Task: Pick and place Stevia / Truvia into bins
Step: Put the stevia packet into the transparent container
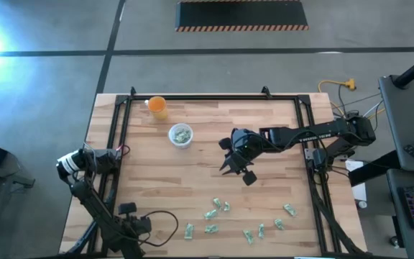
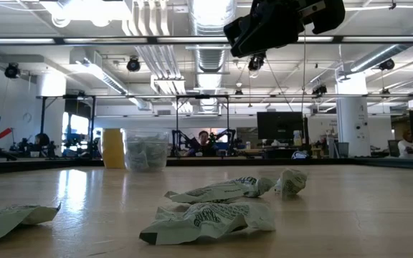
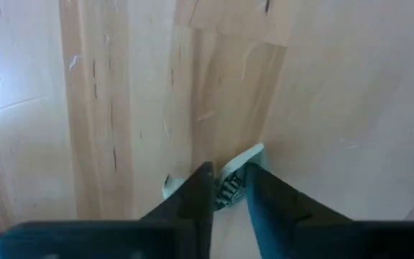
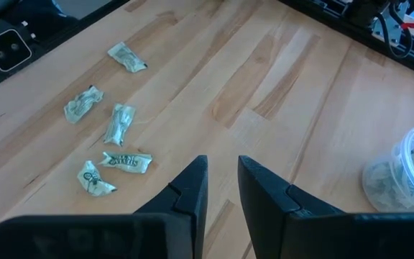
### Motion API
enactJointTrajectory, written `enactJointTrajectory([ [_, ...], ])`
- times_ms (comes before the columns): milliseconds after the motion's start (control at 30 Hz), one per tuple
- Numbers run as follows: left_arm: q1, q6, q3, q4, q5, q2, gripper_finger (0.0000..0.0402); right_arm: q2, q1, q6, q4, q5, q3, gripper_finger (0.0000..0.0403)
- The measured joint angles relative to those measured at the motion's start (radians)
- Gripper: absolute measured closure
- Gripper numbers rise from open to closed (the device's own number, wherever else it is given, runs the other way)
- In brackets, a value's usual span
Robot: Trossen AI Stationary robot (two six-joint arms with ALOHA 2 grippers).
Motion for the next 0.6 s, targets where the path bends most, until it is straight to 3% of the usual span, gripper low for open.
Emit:
enactJointTrajectory([
  [133, 0.003, 0.025, -0.001, -0.007, -0.004, 0.0, 0.0385, 0.0, 0.0, 0.0, 0.0, 0.0, 0.0, 0.0335],
  [233, 0.015, 0.041, -0.003, -0.029, -0.066, -0.004, 0.0396, 0.0, 0.0, 0.0, 0.0, 0.0, 0.0, 0.0335],
  [433, 0.072, 0.148, -0.003, -0.034, -0.323, -0.039, 0.0394, 0.0, 0.0, 0.0, 0.0, 0.0, 0.0, 0.0335],
  [600, 0.155, 0.29, -0.003, -0.048, -0.621, -0.053, 0.0394, 0.0, 0.0, 0.0, 0.0, 0.0, 0.0, 0.0335],
])
